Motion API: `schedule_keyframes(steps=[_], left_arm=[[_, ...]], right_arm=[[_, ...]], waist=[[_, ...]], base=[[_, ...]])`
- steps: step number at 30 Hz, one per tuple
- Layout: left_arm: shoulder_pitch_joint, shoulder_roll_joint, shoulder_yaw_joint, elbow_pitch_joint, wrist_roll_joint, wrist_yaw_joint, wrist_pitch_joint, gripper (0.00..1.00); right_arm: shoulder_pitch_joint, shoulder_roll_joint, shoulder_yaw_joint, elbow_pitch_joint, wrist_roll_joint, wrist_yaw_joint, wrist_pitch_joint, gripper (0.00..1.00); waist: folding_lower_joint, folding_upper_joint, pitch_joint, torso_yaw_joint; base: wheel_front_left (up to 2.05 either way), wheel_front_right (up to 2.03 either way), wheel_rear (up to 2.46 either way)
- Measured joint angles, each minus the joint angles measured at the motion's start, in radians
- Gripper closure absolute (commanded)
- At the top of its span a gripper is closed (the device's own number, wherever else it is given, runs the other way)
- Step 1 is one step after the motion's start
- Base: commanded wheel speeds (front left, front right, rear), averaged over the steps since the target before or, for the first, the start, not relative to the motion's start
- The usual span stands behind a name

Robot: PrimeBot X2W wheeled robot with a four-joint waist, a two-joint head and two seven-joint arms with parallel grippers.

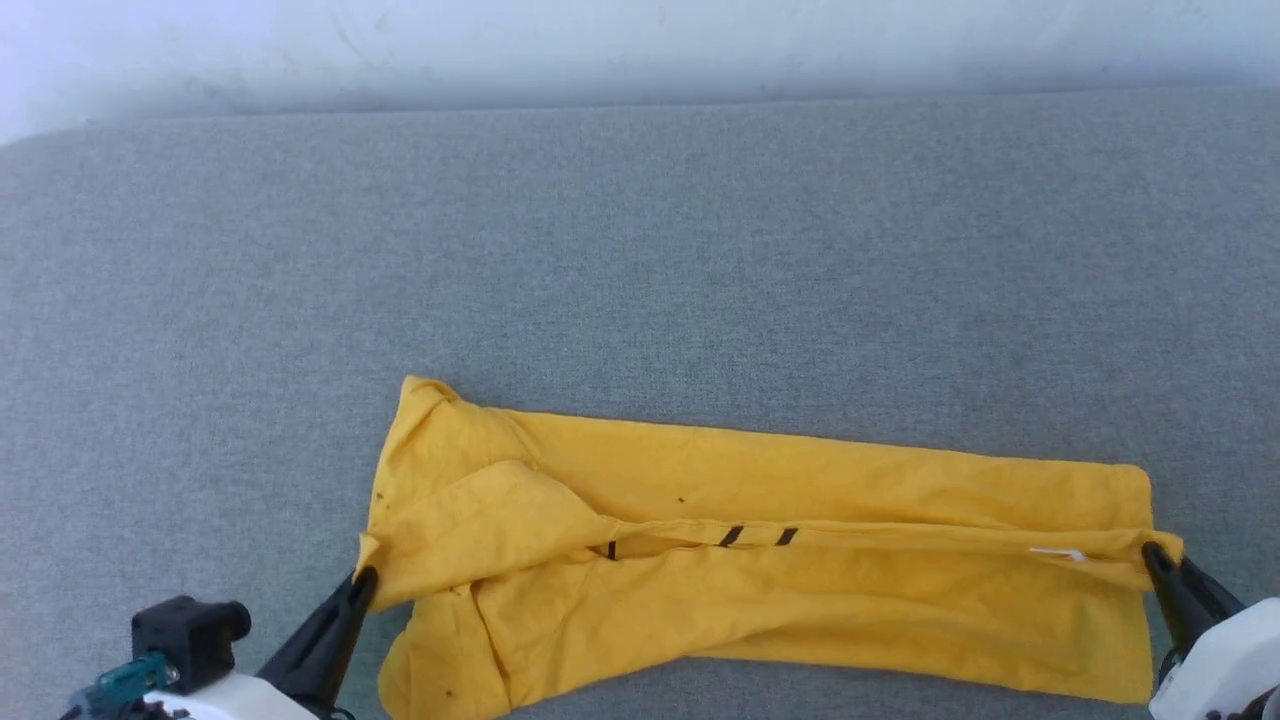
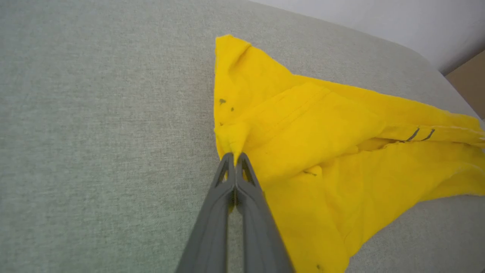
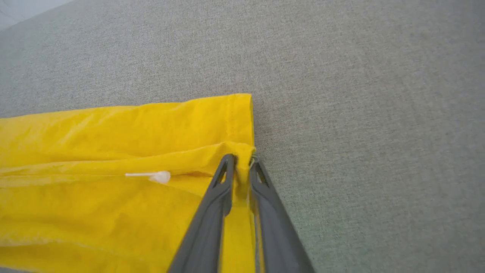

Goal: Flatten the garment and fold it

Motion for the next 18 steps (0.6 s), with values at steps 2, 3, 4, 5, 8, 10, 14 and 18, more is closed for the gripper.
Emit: schedule_keyframes(steps=[2, 3, 4, 5, 8, 10, 14, 18], left_arm=[[-0.008, -0.016, -0.004, 0.016, 0.004, 0.001, -0.002, 0.00], [-0.014, -0.027, -0.001, 0.019, 0.004, 0.008, -0.012, 0.00], [-0.014, -0.027, -0.001, 0.019, 0.004, 0.008, -0.012, 0.00], [-0.028, -0.050, 0.021, 0.020, -0.001, 0.024, -0.042, 0.00], [-0.032, -0.058, 0.045, 0.012, -0.003, 0.041, -0.073, 0.00], [-0.032, -0.059, 0.075, -0.001, 0.012, 0.075, -0.113, 0.00], [-0.034, -0.081, 0.150, -0.052, 0.097, 0.165, -0.172, 0.00], [-0.034, -0.123, 0.207, -0.127, 0.218, 0.229, -0.185, 0.00]], right_arm=[[0.000, -0.006, 0.003, 0.008, 0.000, 0.000, 0.000, 0.00], [-0.001, -0.010, 0.002, 0.007, 0.001, 0.000, -0.002, 0.00], [-0.001, -0.010, 0.002, 0.007, 0.001, 0.000, -0.002, 0.00], [-0.003, -0.011, -0.009, 0.001, 0.013, 0.000, -0.010, 0.00], [-0.006, -0.011, -0.025, -0.013, 0.026, 0.000, -0.012, 0.00], [-0.006, -0.007, -0.053, -0.026, 0.038, 0.000, -0.012, 0.00], [-0.005, -0.004, -0.087, -0.026, 0.023, 0.000, -0.008, 0.00], [-0.003, 0.018, -0.068, -0.003, 0.020, 0.000, 0.011, 0.00]], waist=[[0.0000, 0.0000, -0.008, 0.000], [0.0000, 0.0000, -0.010, 0.001], [0.0000, 0.0000, -0.010, 0.001], [0.0001, 0.0000, -0.012, 0.004], [0.0001, 0.0000, -0.010, 0.005], [0.0001, 0.0000, -0.007, 0.004], [0.0001, 0.0000, 0.004, 0.006], [0.0002, 0.0000, 0.018, 0.012]], base=[[0.00, 0.00, 0.00], [0.00, 0.00, 0.00], [0.00, 0.00, 0.00], [0.00, 0.00, 0.00], [0.00, 0.00, 0.00], [0.00, 0.00, 0.00], [0.00, 0.00, 0.00], [0.00, 0.00, 0.00]])
